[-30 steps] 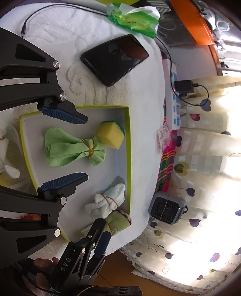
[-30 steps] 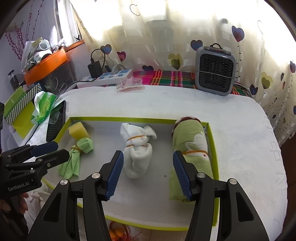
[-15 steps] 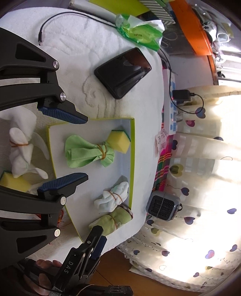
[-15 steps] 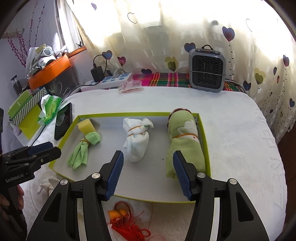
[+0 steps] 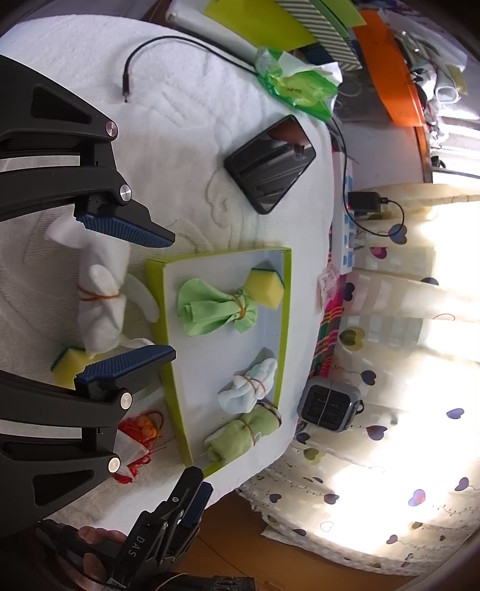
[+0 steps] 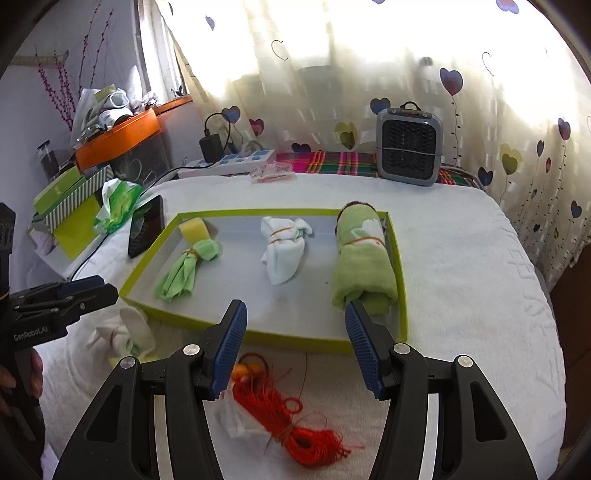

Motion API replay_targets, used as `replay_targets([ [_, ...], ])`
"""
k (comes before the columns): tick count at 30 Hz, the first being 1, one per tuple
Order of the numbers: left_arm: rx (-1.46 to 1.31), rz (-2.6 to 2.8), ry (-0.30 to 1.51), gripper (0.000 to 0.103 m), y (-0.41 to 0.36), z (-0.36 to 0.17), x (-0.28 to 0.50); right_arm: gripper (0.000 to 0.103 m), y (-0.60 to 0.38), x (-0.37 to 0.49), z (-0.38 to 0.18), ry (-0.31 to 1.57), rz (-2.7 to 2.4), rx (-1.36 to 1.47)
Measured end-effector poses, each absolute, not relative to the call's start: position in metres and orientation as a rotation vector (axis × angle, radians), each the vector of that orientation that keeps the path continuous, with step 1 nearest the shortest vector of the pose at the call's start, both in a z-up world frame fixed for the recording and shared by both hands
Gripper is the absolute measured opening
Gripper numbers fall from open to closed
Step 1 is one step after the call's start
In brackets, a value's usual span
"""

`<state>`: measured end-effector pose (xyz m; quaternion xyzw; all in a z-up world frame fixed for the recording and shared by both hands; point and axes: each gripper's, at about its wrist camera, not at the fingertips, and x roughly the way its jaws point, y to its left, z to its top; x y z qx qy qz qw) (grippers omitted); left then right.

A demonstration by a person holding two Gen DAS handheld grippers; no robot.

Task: Organize soft objects
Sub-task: 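Lift both open grippers out of the box toward the table items, then move the left gripper to the yellow sponge while the right moves to the white plastic bag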

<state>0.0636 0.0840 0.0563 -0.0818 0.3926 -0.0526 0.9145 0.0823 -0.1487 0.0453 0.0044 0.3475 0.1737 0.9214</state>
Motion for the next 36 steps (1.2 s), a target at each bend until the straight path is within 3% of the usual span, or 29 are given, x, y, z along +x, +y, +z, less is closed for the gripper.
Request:
replay_targets([
  [36,-0.168,-0.214,0.828,0.054,0.062,0.044,0.018,0.057,-0.121,0.017,0.004,0.788,0.615,-0.066],
])
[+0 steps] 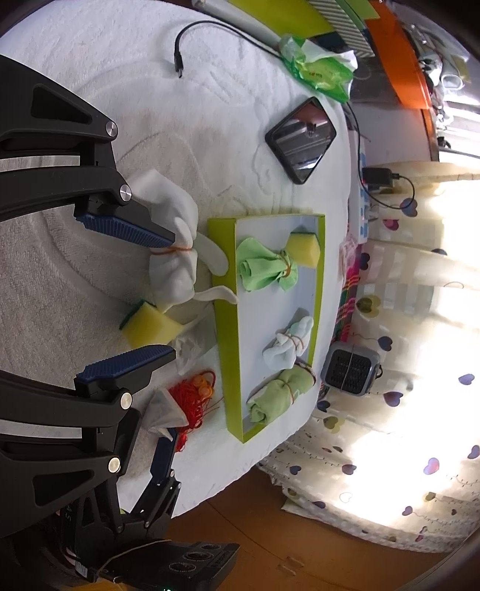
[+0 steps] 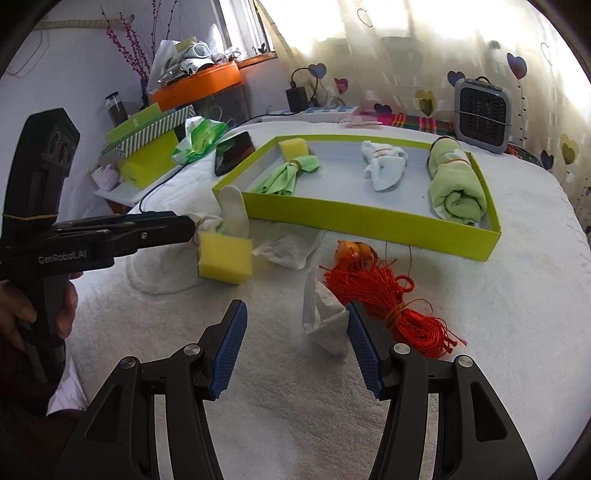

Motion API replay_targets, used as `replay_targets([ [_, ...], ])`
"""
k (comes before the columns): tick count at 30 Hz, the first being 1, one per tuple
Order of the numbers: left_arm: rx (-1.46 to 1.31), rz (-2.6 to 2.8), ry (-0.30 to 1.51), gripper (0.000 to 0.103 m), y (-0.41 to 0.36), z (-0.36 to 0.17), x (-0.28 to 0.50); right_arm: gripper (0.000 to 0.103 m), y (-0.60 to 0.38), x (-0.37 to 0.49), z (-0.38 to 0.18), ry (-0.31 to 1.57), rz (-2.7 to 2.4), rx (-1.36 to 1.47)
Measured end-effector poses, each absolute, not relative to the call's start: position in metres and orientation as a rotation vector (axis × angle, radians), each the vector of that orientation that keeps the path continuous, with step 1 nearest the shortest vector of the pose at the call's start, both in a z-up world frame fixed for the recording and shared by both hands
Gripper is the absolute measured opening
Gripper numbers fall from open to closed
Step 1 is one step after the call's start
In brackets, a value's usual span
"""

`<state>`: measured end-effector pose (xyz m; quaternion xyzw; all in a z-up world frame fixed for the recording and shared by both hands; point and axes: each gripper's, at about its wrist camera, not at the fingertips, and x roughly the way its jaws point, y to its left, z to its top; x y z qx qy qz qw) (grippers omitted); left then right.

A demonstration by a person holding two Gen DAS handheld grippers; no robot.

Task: Organize soft objects
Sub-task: 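Move the left gripper to the yellow sponge while the right moves to the white plastic bag, then grasp the yellow sponge with the left gripper while the right grasps the white plastic bag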

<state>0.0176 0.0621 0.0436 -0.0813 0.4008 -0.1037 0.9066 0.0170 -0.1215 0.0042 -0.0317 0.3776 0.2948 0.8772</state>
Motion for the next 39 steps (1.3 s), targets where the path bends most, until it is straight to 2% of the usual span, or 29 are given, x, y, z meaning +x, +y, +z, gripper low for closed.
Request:
replay_targets([
  [2,-0.162,-0.226,0.832,0.054,0.06,0.043,0.017,0.056,-0.12,0.017,0.004,0.788,0.612,-0.073],
  [4,-0.15,-0.235,0.839,0.054,0.057,0.041,0.017,0.05,-0.119,0.017,0.003,0.789,0.591,-0.091],
  [6,-0.14,-0.242,0.845,0.054,0.054,0.04,0.017,0.041,-0.12,0.018,0.001,0.795,0.573,-0.097],
  [10,-0.109,-0.266,0.853,0.054,0.046,0.038,0.017,0.031,-0.121,0.02,0.0,0.794,0.553,-0.118],
  [12,-0.095,-0.272,0.858,0.054,0.043,0.037,0.019,0.021,-0.122,0.02,0.0,0.792,0.54,-0.125],
  [14,-0.079,-0.276,0.862,0.054,0.039,0.035,0.019,0.018,-0.123,0.02,0.0,0.791,0.541,-0.119],
  [15,-0.069,-0.275,0.864,0.054,0.037,0.035,0.02,0.013,-0.123,0.02,0.0,0.789,0.537,-0.119],
  [20,0.007,-0.256,0.853,0.054,0.028,0.035,0.021,0.012,-0.125,0.018,0.001,0.78,0.54,-0.106],
  [39,0.007,-0.34,0.919,0.054,0.008,0.017,0.003,0.012,-0.136,0.009,0.003,0.772,0.546,-0.029],
])
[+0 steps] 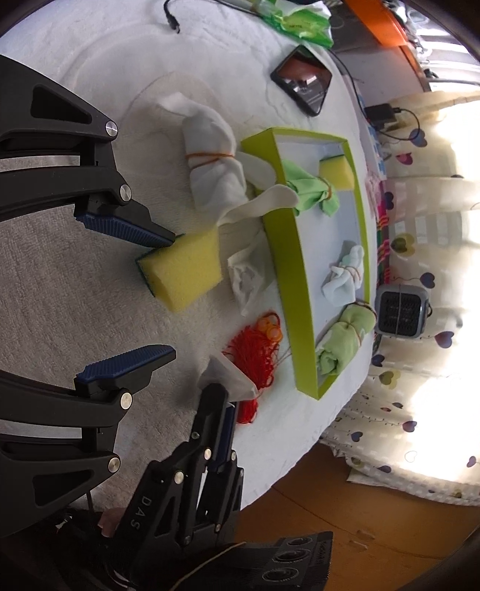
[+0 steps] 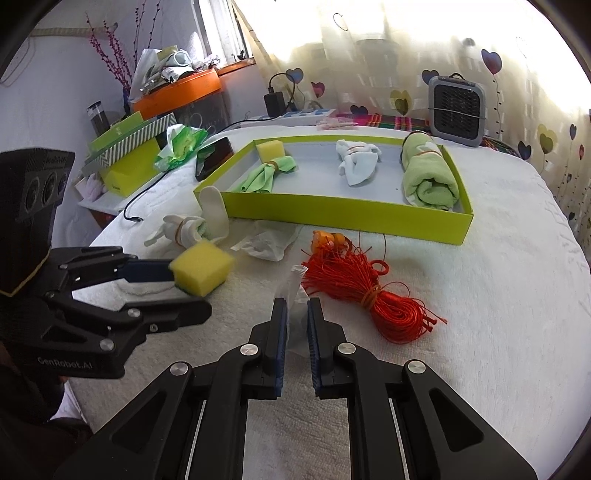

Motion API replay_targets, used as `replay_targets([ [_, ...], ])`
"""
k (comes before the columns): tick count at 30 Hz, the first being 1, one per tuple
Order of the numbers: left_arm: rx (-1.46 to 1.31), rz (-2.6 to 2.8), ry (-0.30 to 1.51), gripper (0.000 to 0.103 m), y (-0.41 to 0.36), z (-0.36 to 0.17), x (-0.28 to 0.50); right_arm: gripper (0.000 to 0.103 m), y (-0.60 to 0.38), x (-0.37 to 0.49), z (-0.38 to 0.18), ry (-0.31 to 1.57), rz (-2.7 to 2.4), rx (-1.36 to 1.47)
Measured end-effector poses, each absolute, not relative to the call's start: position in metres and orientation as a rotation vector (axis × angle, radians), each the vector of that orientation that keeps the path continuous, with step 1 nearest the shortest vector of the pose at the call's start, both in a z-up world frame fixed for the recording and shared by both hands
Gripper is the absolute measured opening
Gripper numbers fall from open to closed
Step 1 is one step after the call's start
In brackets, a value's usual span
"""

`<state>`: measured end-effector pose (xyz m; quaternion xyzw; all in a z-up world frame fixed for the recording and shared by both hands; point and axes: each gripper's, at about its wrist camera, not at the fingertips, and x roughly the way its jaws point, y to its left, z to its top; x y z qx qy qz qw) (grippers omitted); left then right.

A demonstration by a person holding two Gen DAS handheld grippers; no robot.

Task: Organize soft objects
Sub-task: 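Grasp the yellow sponge with the left gripper while the right grasps the white plastic bag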

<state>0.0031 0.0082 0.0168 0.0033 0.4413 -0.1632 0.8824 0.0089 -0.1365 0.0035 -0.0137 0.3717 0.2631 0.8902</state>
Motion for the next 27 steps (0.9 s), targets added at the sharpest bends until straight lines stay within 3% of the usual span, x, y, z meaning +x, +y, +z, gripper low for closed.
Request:
replay_targets([
  [20,-0.037,-0.205,0.917,0.054,0.016,0.009,0.019,0.012,-0.135,0.008,0.001,0.782,0.556,-0.031],
  [27,-0.051,-0.194,0.913,0.047,0.02,0.008,0.021,0.012,-0.134,0.008,0.0,0.784,0.555,-0.03],
])
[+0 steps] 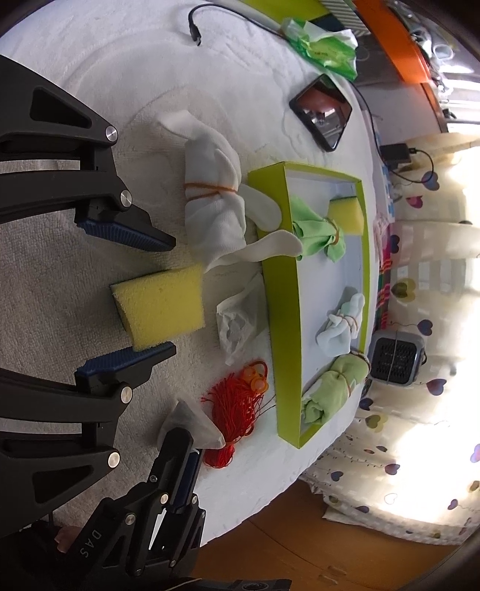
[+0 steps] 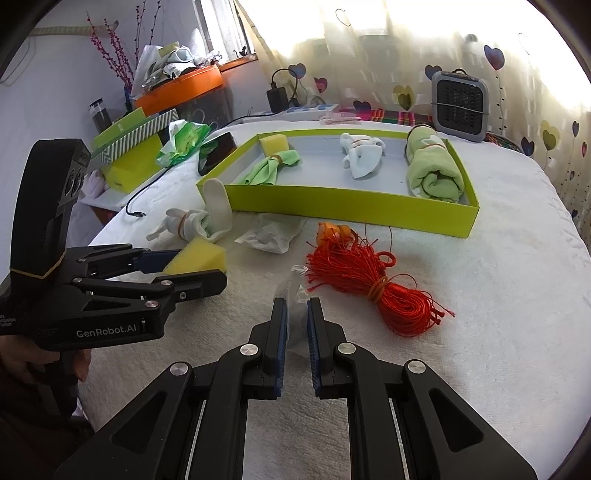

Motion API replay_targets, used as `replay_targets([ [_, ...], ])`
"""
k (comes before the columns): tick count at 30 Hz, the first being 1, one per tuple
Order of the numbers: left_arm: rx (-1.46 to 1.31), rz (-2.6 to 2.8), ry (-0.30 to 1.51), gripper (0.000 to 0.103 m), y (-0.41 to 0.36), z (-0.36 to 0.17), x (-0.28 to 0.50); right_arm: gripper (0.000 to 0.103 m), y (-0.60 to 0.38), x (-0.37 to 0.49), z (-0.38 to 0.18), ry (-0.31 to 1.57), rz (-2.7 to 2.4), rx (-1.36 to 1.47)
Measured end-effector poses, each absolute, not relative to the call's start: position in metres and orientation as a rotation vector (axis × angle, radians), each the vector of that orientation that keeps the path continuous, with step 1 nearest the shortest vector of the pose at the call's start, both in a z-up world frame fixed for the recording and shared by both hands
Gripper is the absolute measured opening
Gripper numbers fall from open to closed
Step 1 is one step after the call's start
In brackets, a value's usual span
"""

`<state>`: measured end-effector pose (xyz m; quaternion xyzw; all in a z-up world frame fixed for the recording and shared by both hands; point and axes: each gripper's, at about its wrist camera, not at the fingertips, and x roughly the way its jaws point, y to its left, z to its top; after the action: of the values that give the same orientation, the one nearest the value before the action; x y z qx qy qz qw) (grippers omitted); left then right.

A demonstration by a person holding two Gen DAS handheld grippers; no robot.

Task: Organize soft objects
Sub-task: 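Grasp the yellow sponge with the left gripper while the right grasps the white plastic bag, then carry the sponge and the plastic bag into the lime-green box with both grippers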

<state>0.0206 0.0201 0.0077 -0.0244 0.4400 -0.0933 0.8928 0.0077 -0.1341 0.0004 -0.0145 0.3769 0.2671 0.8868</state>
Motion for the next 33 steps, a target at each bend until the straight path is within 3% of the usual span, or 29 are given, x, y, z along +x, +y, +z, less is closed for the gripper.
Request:
replay_targets([
  [2,-0.051,-0.184,0.91,0.036,0.022,0.008,0.021,0.012,-0.134,0.008,0.0,0.784,0.555,-0.029],
  [7,-0.062,-0.188,0.908,0.029,0.025,0.008,0.021,0.012,-0.134,0.008,0.0,0.784,0.556,-0.029],
  [33,-0.062,-0.207,0.867,0.028,0.024,0.028,0.012,0.012,-0.135,0.005,0.008,0.764,0.561,-0.012],
])
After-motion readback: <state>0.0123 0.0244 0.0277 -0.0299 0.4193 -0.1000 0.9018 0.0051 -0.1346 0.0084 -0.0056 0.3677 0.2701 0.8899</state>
